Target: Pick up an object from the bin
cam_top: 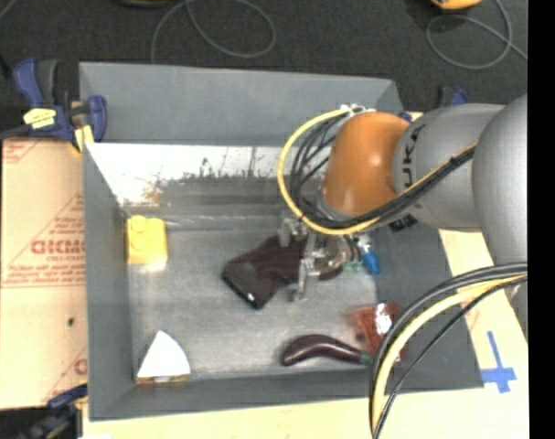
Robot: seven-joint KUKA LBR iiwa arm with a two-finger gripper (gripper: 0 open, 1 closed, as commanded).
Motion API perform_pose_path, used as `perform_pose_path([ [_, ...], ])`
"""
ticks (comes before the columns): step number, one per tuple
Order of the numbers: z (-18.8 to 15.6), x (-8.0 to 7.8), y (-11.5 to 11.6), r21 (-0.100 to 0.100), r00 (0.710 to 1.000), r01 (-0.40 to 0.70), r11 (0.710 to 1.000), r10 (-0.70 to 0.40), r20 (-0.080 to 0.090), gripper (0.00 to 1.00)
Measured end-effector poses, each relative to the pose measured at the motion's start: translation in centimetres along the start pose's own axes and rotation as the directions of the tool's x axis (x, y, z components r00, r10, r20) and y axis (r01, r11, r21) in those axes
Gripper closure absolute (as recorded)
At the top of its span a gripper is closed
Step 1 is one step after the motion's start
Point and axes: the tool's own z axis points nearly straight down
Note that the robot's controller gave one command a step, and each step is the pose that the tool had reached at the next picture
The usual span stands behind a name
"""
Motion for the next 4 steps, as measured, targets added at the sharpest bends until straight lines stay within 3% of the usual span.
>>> perform_pose_path([
  [1,-0.2,-1.7,0.5,-0.001,1.000,-0.026,1.000,0.026,0.013,1.00],
  [3,-0.6,-1.6,0.5,-0.001,1.000,-0.026,1.000,0.026,0.010,1.00],
  [4,-2.4,-1.4,0.5,-0.002,1.000,-0.027,1.000,0.027,0.003,1.00],
])
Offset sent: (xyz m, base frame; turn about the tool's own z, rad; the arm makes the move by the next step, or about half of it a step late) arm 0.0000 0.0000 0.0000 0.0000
